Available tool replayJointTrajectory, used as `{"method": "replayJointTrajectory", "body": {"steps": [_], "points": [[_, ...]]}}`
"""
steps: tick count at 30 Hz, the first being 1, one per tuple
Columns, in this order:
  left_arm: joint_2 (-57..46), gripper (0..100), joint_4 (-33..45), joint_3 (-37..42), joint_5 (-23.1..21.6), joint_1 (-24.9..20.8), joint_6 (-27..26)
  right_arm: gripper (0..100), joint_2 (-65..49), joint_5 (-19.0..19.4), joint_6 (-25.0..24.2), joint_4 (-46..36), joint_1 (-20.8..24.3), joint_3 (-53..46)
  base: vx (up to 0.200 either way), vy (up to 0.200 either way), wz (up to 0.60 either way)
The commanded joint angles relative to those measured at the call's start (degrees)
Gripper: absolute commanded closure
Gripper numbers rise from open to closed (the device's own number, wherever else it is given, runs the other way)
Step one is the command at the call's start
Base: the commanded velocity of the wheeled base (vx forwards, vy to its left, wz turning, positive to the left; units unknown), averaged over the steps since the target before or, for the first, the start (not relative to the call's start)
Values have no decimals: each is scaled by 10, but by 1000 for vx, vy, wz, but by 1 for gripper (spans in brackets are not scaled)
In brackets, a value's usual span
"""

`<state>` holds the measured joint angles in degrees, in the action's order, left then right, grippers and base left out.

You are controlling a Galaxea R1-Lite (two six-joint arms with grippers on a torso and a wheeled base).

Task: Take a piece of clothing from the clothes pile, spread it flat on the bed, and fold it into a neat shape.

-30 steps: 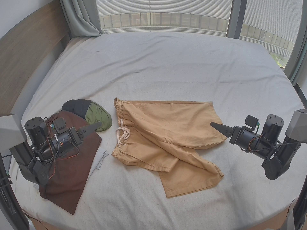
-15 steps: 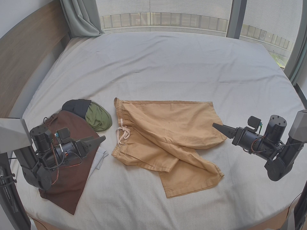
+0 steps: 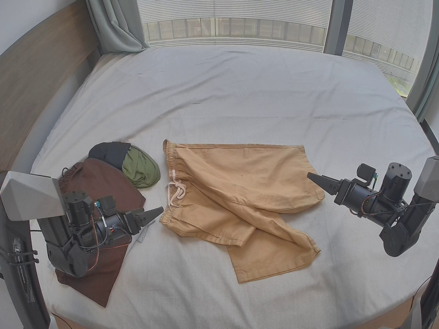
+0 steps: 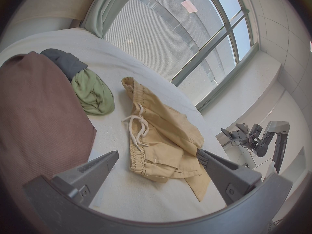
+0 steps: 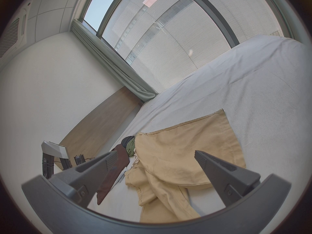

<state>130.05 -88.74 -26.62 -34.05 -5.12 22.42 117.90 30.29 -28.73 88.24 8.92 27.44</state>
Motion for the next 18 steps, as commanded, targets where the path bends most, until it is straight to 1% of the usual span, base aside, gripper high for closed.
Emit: {"method": "replayJointTrajectory", "body": {"steps": [1, 11, 15, 18], "points": [[34, 0, 0, -11, 12, -13, 1, 0, 2, 0, 0, 0, -5, 3, 0, 0, 0], [82, 0, 0, -48, 54, -23, 3, 0, 3, -1, 0, 1, -4, 5, 0, 0, 0], [95, 0, -1, -55, 58, -32, 3, 0, 3, 0, 0, 1, -5, 6, 0, 0, 0], [107, 0, -1, -61, 73, -48, 10, 0, 3, 0, 0, 1, -5, 9, 0, 0, 0]]}}
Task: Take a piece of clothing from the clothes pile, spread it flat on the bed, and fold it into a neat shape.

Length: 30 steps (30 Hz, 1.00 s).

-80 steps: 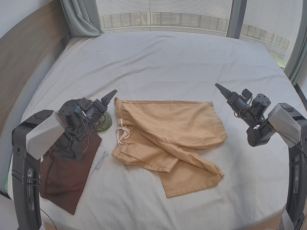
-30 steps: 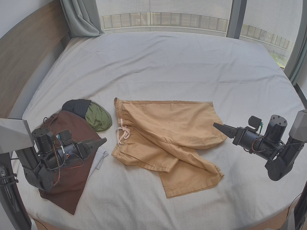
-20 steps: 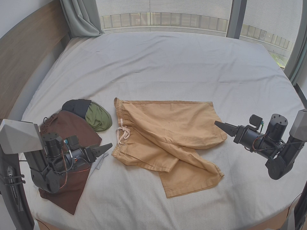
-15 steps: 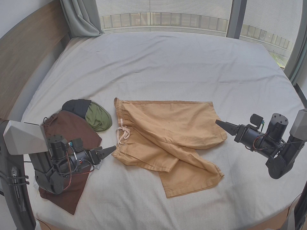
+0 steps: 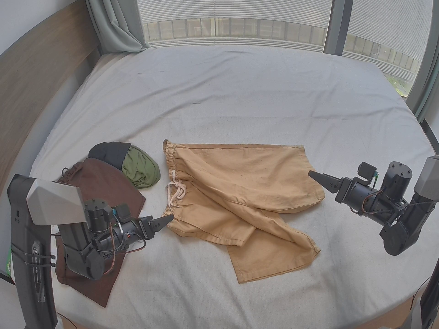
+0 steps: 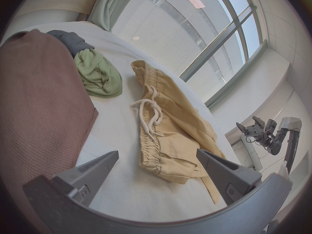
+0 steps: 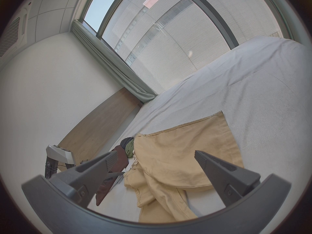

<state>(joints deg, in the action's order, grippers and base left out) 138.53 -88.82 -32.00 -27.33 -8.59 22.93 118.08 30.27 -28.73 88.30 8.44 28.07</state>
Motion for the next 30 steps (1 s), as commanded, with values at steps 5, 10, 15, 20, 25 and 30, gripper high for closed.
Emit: {"method": "replayJointTrajectory", "body": {"steps": [5, 10, 15, 20, 25, 30], "points": [[28, 0, 0, -22, 41, -34, 45, 0, 2, 1, 0, 0, 0, 2, 0, 0, 0], [28, 0, 0, -34, 47, -42, 85, 0, 2, 1, 0, 0, 0, 2, 0, 0, 0], [30, 0, 0, -44, 47, -43, 109, 0, 1, 1, -1, 0, 0, 2, 0, 0, 0], [42, 100, 0, -47, 47, -43, 106, 0, 1, 1, 0, 0, 0, 2, 0, 0, 0], [46, 100, -1, -39, 51, -43, 102, 0, 2, 2, 1, -1, -1, -9, 0, 0, 0], [32, 100, -1, 15, 47, -36, 48, 0, 2, 10, 3, -1, -5, -39, 0, 0, 0]]}}
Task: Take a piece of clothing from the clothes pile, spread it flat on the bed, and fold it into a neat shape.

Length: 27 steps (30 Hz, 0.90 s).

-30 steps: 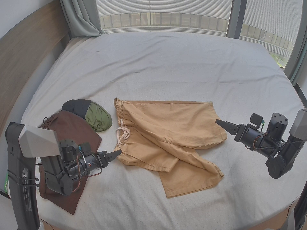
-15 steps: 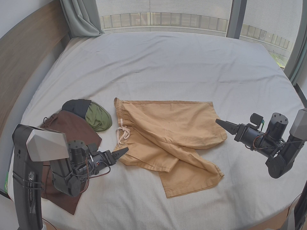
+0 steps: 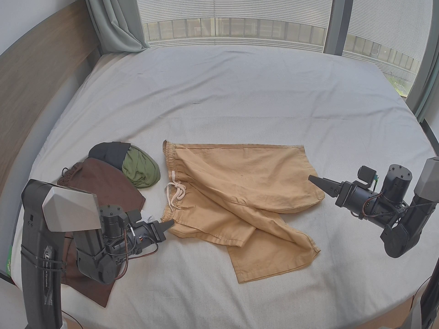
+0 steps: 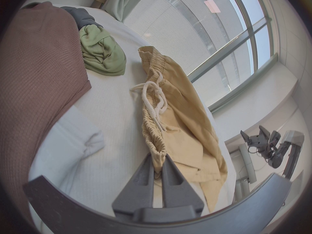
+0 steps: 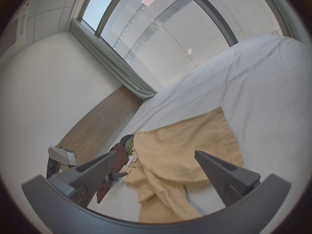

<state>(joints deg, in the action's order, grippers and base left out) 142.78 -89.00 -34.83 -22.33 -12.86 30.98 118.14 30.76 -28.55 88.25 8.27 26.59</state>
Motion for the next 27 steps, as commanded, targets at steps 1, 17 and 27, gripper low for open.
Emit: {"method": "replayJointTrajectory", "body": {"steps": [1, 17, 27], "points": [[-13, 100, 1, 64, -8, 7, -58, 0, 2, 8, 6, -1, -4, -36, 0, 0, 0], [-61, 100, 1, 143, -9, 15, -94, 0, 69, 10, 81, -2, -18, -124, 0, 0, 0], [-58, 100, 1, 136, -9, 15, -94, 0, 134, 11, 82, -1, -42, -157, 0, 0, 0]]}}
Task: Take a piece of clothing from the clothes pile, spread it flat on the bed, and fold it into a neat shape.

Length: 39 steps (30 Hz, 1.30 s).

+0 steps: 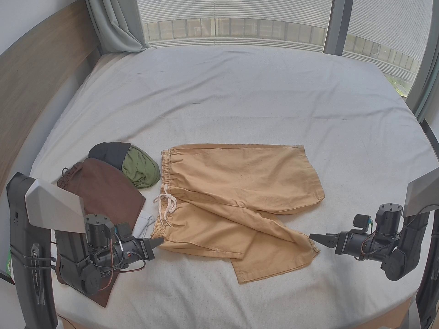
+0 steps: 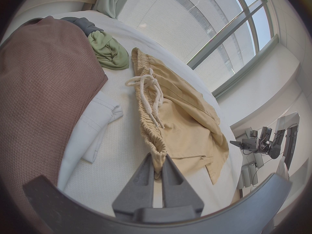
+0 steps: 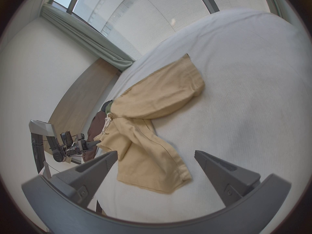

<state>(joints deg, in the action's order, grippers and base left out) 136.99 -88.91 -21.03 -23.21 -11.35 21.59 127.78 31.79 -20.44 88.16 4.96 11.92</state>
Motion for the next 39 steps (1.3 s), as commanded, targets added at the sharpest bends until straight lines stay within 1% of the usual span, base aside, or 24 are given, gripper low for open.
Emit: {"method": "replayJointTrajectory", "body": {"steps": [1, 3, 7, 9, 19, 20, 22, 26, 27, 39], "points": [[-1, 100, 0, -2, 1, 0, 0, 0, 44, 1, 1, 0, -10, -10, 0, 0, 0], [-1, 100, 0, -3, 0, -1, 0, 0, 49, 5, 1, 0, -10, -12, 0, 0, 0], [-1, 100, 0, -7, 0, 1, 1, 0, 55, 38, 0, 1, -13, -23, 0, 0, 0], [-1, 100, 0, -8, 0, 1, 1, 0, 63, 47, 0, 1, -19, -22, 0, 0, 0], [0, 100, 0, -10, 0, 0, 1, 0, 88, 52, -2, 2, -22, -10, 0, 0, 0], [0, 100, 0, -11, 0, 1, 3, 0, 88, 62, -2, 2, -22, -10, 0, 0, 0], [0, 100, 0, -12, -1, 1, 3, 0, 87, 64, -3, 2, -22, -10, 0, 0, 0], [-2, 100, 0, -11, -25, 3, 3, 0, 88, 65, -4, 2, -23, -6, 0, 0, 0], [-2, 0, 0, -11, -25, 3, 3, 0, 88, 65, -4, 2, -23, -6, 0, 0, 0], [-4, 0, 0, -24, -23, 15, 5, 0, 96, 68, -9, 2, -28, 10, 0, 0, 0]]}}
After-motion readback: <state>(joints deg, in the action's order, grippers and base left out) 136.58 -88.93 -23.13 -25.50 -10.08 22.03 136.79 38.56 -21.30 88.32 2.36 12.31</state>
